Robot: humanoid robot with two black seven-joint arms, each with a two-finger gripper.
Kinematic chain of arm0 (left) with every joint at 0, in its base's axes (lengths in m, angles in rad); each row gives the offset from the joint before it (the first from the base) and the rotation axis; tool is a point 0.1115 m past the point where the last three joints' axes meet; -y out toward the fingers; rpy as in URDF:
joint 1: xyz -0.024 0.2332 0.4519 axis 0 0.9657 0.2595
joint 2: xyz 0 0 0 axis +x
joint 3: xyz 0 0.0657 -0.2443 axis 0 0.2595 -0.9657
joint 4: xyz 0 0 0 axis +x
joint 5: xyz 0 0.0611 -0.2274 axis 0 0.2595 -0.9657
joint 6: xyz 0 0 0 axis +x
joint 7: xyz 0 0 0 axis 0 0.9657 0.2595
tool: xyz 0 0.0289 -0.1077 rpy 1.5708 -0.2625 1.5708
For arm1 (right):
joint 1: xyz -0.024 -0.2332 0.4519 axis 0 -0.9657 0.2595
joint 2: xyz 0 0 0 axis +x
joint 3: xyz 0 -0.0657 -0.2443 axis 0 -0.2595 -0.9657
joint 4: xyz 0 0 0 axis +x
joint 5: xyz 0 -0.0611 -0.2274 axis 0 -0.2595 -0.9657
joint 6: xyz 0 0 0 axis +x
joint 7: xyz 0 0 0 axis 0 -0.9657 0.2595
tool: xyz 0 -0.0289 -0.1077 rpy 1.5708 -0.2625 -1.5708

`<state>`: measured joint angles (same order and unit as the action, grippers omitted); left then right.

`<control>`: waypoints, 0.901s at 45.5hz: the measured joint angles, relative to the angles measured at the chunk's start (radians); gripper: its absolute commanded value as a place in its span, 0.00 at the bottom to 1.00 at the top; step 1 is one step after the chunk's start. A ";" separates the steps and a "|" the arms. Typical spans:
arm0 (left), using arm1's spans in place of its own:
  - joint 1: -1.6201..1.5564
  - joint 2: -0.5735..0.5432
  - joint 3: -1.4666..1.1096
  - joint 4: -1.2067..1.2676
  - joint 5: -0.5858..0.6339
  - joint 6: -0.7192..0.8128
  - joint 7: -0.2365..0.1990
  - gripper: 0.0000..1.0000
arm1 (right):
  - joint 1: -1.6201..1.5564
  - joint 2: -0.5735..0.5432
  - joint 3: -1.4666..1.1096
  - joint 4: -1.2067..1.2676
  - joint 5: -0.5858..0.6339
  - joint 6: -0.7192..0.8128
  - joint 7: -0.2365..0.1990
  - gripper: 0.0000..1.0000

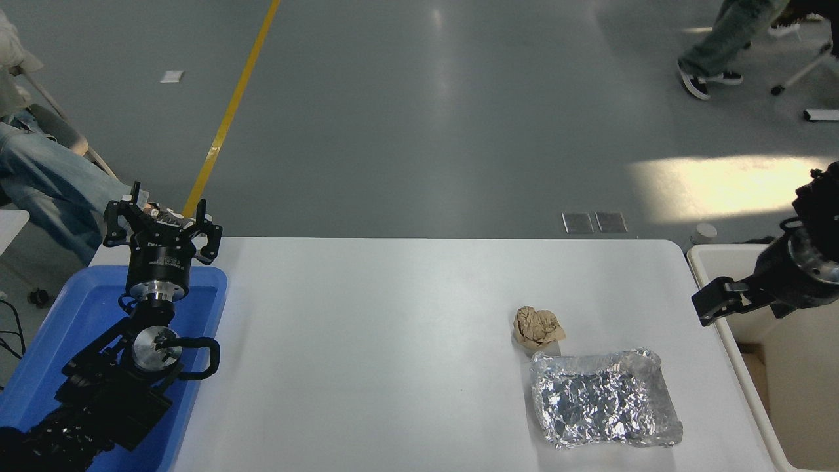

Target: Pick up foil plate and place in dustbin

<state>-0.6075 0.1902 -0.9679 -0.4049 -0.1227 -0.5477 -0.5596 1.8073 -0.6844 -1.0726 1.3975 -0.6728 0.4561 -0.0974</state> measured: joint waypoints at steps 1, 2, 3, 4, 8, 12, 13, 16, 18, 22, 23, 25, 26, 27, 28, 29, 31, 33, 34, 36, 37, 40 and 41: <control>0.000 0.000 0.000 0.000 0.000 0.000 0.000 0.99 | -0.030 0.002 0.013 -0.011 -0.003 -0.014 0.000 1.00; 0.000 0.000 0.000 0.000 0.000 0.000 0.000 0.99 | -0.050 0.004 0.021 -0.019 -0.005 -0.022 -0.001 1.00; 0.000 0.000 0.000 0.000 0.000 0.000 0.000 0.99 | -0.070 0.007 0.030 -0.026 -0.006 -0.029 0.000 1.00; 0.000 0.000 0.000 0.000 0.000 0.000 0.000 0.99 | -0.092 0.009 0.040 -0.033 -0.008 -0.038 -0.001 1.00; 0.000 0.000 0.000 0.000 0.001 0.000 0.000 0.99 | -0.185 0.023 0.085 -0.068 -0.013 -0.075 -0.001 1.00; 0.000 0.000 0.000 0.000 0.000 0.000 0.000 0.99 | -0.262 0.038 0.121 -0.101 -0.016 -0.105 -0.001 1.00; 0.000 0.000 0.000 0.000 0.001 0.000 0.000 0.99 | -0.278 0.041 0.129 -0.108 -0.016 -0.112 -0.001 1.00; 0.000 0.000 0.000 0.000 0.000 0.000 0.000 0.99 | -0.330 0.051 0.155 -0.133 -0.018 -0.132 -0.001 1.00; 0.000 0.000 0.000 0.000 0.000 0.000 0.000 0.99 | -0.364 0.057 0.171 -0.151 -0.019 -0.148 -0.001 1.00; 0.000 0.000 0.000 0.000 0.000 0.000 0.000 0.99 | -0.418 0.073 0.195 -0.180 -0.019 -0.177 -0.001 1.00; 0.000 0.000 0.000 0.000 0.000 0.000 0.000 0.99 | -0.434 0.078 0.202 -0.188 -0.020 -0.186 -0.001 1.00; 0.000 0.000 0.000 0.000 0.000 0.000 0.000 0.99 | -0.454 0.084 0.209 -0.200 -0.020 -0.198 -0.001 0.99; 0.000 0.000 0.000 0.000 0.000 0.000 0.000 0.99 | -0.464 0.088 0.212 -0.206 -0.020 -0.203 -0.001 0.99; 0.000 0.000 0.000 0.000 0.000 0.000 0.000 0.99 | -0.475 0.091 0.216 -0.212 -0.020 -0.210 -0.001 0.98; 0.000 0.000 0.000 0.000 0.000 0.000 0.000 0.99 | -0.484 0.094 0.219 -0.217 -0.020 -0.214 -0.001 0.98; 0.000 0.000 0.000 0.000 0.000 0.000 0.000 0.99 | -0.494 0.097 0.222 -0.223 -0.020 -0.220 -0.001 0.98; 0.000 0.000 0.000 0.000 0.000 0.000 0.000 0.99 | -0.507 0.100 0.228 -0.231 -0.020 -0.227 -0.001 0.98; 0.000 0.000 0.000 0.000 0.000 0.000 0.000 0.99 | -0.526 0.105 0.238 -0.241 -0.020 -0.236 -0.001 0.97; 0.000 0.000 0.000 0.000 0.000 0.000 0.000 0.99 | -0.534 0.107 0.241 -0.245 -0.020 -0.239 -0.001 0.97; 0.000 0.000 0.000 0.000 0.000 0.000 0.000 0.99 | -0.554 0.113 0.252 -0.257 -0.020 -0.248 -0.001 0.96; 0.000 0.000 0.000 0.000 0.000 0.000 0.000 0.99 | -0.562 0.116 0.256 -0.263 -0.020 -0.252 -0.001 0.95; 0.000 0.000 0.000 0.000 0.000 0.000 0.000 0.99 | -0.594 0.127 0.273 -0.281 -0.020 -0.264 -0.001 0.93; 0.000 0.000 0.000 0.000 0.000 0.000 0.000 0.99 | -0.602 0.130 0.277 -0.286 -0.020 -0.266 0.000 0.91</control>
<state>-0.6075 0.1902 -0.9679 -0.4049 -0.1227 -0.5476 -0.5601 1.2054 -0.5543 -0.7953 1.1113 -0.6930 0.1899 -0.0978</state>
